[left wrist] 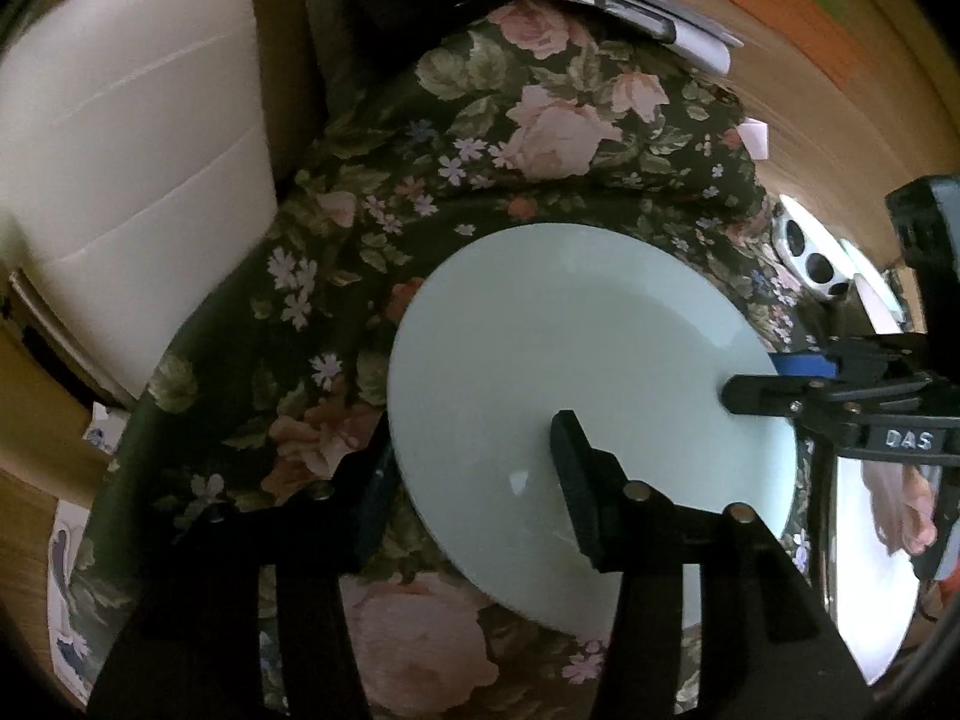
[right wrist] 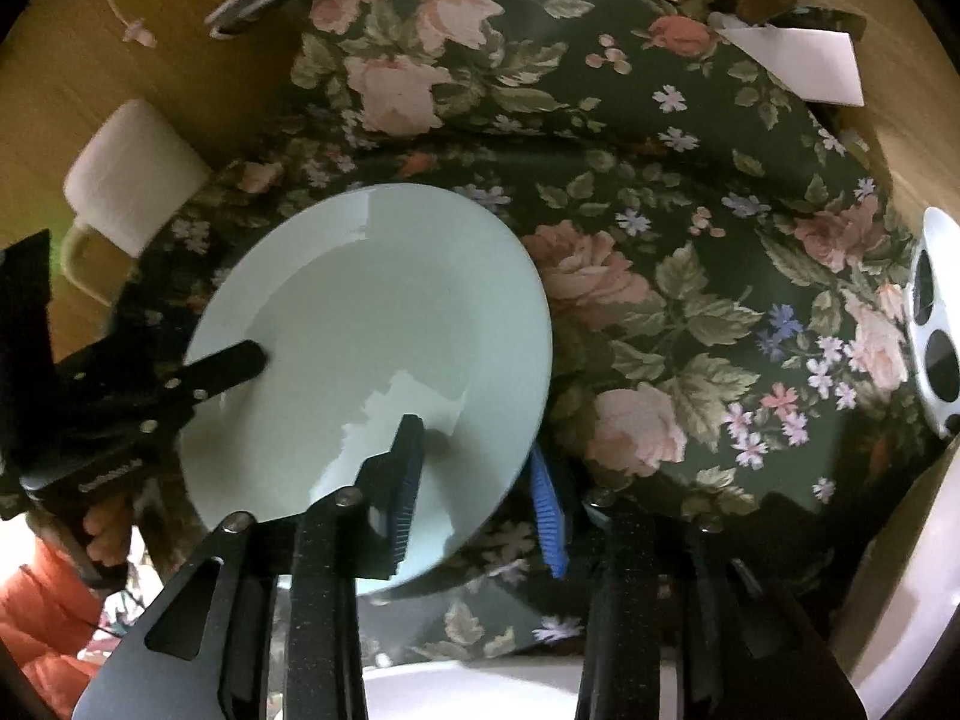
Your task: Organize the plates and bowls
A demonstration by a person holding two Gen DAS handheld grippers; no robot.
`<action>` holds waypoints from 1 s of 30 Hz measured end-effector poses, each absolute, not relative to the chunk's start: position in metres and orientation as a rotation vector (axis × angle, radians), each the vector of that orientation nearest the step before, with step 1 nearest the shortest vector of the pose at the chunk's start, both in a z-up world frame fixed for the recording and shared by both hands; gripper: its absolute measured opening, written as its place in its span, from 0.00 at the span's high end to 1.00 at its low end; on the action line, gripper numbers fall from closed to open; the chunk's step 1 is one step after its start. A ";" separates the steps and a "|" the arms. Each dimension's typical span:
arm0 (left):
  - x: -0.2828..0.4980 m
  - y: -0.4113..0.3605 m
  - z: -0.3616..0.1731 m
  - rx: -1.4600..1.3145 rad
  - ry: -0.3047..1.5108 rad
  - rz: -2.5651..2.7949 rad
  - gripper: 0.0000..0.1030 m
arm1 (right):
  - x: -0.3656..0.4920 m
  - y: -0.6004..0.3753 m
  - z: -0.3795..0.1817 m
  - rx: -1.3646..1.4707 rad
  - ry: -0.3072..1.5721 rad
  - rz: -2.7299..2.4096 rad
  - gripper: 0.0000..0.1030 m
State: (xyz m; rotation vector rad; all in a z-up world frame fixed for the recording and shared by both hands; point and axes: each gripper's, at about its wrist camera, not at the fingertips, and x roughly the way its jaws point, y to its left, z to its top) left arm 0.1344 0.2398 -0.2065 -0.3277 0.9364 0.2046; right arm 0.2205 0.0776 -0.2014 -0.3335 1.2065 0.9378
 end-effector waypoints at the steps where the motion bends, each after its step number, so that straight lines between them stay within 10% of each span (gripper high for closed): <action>1: 0.135 0.241 -0.207 -0.344 0.940 0.203 0.52 | 0.219 0.074 -0.197 -0.342 1.189 0.938 0.71; 30: 0.106 0.176 -0.133 -0.299 0.770 0.067 0.52 | 0.205 -0.036 -0.146 -0.175 0.984 0.880 0.71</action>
